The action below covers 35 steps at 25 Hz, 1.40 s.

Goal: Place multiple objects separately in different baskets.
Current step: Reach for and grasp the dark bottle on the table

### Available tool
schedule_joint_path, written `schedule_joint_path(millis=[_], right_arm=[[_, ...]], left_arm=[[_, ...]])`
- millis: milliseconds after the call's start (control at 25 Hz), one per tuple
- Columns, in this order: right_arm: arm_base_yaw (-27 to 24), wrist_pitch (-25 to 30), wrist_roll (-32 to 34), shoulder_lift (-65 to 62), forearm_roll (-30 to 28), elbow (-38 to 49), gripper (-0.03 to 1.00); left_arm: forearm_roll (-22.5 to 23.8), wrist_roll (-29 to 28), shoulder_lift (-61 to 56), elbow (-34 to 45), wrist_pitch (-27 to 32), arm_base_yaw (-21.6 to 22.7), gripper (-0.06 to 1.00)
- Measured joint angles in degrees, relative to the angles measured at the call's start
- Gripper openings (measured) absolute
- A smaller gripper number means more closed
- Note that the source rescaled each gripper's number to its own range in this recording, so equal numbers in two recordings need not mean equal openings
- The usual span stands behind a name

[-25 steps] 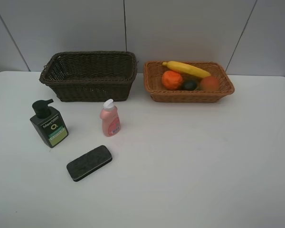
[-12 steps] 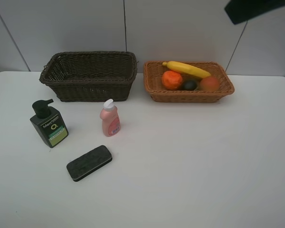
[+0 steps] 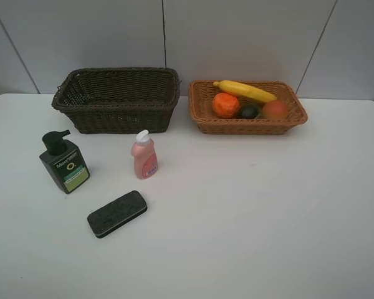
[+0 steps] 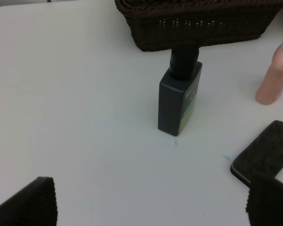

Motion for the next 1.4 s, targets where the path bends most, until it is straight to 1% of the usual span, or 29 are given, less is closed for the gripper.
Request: schedule_joint_path(millis=[120,240,320,480,560,680,920,1040,1120,1200,1280,1400], right_arm=[[0.0,-1.9,0.0,-5.4,0.4,6.1,1.0],[0.0,-6.9,0.0,-9.5,1.0,12.1,1.0],[0.0,-8.8,0.0,-10.7,1.0,14.7,1.0],[-0.1,-9.2,0.0,-11.1,1.1,16.5,1.0],[-1.3,-9.5,0.0,-11.1,1.2,16.5,1.0],[-5.7,-9.5,0.0,-11.5,1.4,16.5,1.0],[-18.7,-9.6,-0.2,-18.4,2.7,16.5,1.0],[-24.2,-9.5,-0.2,-22.3,3.0,16.5,1.0],[-27.3,-8.9,-0.2,-23.1,3.7,16.5,1.0],[-30.1,-7.0,0.0,-23.2,5.1,16.8,1.0],[-32.2,-5.3,0.0,-23.3,7.3,17.4,1.0],[-35.1,-4.8,1.0,-23.3,7.7,17.6,1.0]], left_arm=[[0.0,0.0,0.0,0.0,0.0,0.0,1.0],[0.0,0.0,0.0,0.0,0.0,0.0,1.0],[0.0,0.0,0.0,0.0,0.0,0.0,1.0],[0.0,0.0,0.0,0.0,0.0,0.0,1.0],[0.0,0.0,0.0,0.0,0.0,0.0,1.0],[0.0,0.0,0.0,0.0,0.0,0.0,1.0],[0.0,0.0,0.0,0.0,0.0,0.0,1.0],[0.0,0.0,0.0,0.0,0.0,0.0,1.0],[0.0,0.0,0.0,0.0,0.0,0.0,1.0],[0.0,0.0,0.0,0.0,0.0,0.0,1.0],[0.0,0.0,0.0,0.0,0.0,0.0,1.0],[0.0,0.0,0.0,0.0,0.0,0.0,1.0]])
